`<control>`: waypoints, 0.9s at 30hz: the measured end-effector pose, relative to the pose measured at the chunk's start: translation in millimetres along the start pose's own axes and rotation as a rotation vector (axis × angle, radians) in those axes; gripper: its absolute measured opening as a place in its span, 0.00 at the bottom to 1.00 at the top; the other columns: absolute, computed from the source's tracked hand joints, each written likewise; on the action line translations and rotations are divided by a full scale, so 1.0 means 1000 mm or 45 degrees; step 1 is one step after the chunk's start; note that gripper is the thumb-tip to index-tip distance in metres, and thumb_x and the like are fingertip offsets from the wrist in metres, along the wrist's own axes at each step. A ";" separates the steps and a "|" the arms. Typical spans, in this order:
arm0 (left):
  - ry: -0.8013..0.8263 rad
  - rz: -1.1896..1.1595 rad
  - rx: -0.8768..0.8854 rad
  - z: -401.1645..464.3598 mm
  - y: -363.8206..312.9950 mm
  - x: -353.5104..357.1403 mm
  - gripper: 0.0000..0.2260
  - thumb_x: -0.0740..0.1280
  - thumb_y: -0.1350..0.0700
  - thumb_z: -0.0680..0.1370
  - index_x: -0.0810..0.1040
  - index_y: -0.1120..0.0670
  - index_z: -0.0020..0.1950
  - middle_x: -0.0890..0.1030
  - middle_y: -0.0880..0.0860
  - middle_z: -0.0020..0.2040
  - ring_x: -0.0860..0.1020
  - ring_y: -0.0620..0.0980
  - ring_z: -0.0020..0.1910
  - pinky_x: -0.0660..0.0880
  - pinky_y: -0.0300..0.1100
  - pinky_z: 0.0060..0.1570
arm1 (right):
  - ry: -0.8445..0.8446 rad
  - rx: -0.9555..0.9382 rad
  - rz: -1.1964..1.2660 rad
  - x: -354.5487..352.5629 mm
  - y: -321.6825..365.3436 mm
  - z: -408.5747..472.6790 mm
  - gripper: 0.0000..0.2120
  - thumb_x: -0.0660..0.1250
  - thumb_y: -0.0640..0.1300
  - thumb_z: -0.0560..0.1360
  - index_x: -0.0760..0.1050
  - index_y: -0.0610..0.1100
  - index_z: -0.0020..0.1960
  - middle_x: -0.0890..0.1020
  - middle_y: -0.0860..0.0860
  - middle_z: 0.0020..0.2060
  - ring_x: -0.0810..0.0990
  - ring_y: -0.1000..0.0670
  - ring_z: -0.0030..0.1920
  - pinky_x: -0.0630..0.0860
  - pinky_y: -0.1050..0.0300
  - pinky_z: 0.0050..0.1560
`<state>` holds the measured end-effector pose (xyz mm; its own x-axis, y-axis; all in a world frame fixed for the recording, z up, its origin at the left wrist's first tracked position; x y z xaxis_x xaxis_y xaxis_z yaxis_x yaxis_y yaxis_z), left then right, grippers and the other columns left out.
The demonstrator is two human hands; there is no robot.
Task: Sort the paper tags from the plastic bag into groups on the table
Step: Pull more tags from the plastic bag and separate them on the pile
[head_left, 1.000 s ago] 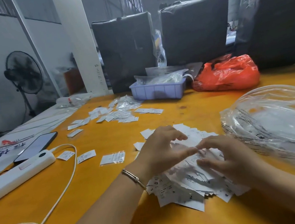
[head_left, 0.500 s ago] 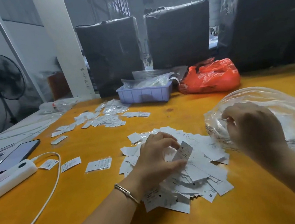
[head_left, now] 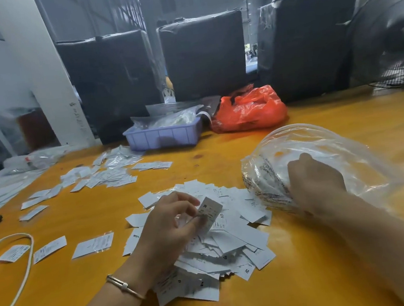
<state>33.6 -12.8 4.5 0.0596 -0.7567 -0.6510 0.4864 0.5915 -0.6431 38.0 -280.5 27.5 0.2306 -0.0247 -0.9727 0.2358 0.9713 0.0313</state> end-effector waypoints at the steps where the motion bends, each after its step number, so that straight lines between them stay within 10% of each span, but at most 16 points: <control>1: 0.002 0.001 0.001 0.000 -0.001 0.000 0.08 0.74 0.54 0.75 0.79 0.49 0.37 0.79 0.40 0.52 0.73 0.35 0.57 0.72 0.35 0.48 | -0.021 -0.009 0.005 0.001 -0.001 0.000 0.12 0.59 0.33 0.73 0.58 0.42 0.36 0.64 0.47 0.43 0.67 0.45 0.39 0.56 0.58 0.28; 8: -0.078 -0.004 0.003 0.000 -0.002 -0.005 0.10 0.74 0.56 0.75 0.78 0.52 0.35 0.81 0.43 0.49 0.75 0.38 0.52 0.66 0.25 0.45 | -0.263 -0.045 0.142 0.001 -0.005 0.007 0.05 0.64 0.39 0.76 0.78 0.43 0.44 0.79 0.48 0.44 0.77 0.44 0.41 0.69 0.58 0.36; 20: -0.076 -0.052 0.002 -0.003 -0.004 -0.007 0.10 0.73 0.56 0.75 0.79 0.48 0.35 0.81 0.43 0.48 0.76 0.42 0.51 0.68 0.27 0.44 | -0.771 -0.100 0.681 -0.017 -0.007 0.000 0.08 0.75 0.40 0.71 0.78 0.39 0.38 0.82 0.44 0.35 0.75 0.43 0.33 0.65 0.58 0.35; 27: -0.089 -0.077 -0.011 -0.003 -0.004 -0.008 0.10 0.72 0.57 0.76 0.80 0.46 0.36 0.81 0.42 0.47 0.76 0.42 0.49 0.69 0.30 0.44 | -0.754 -0.224 1.156 -0.028 -0.004 -0.007 0.08 0.75 0.37 0.70 0.76 0.37 0.41 0.81 0.44 0.32 0.83 0.47 0.32 0.81 0.44 0.37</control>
<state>28.2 -8.4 10.6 0.0910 -0.8083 -0.5817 0.4837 0.5464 -0.6837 23.4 -282.2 53.2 0.6778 0.6529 -0.3382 -0.3783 0.7040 0.6011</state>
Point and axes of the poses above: each hand's wrist, its own z-axis towards the middle knuckle, its own x-axis out of the palm, y = z × x, the point moved 4 cm from there along z, towards the middle knuckle
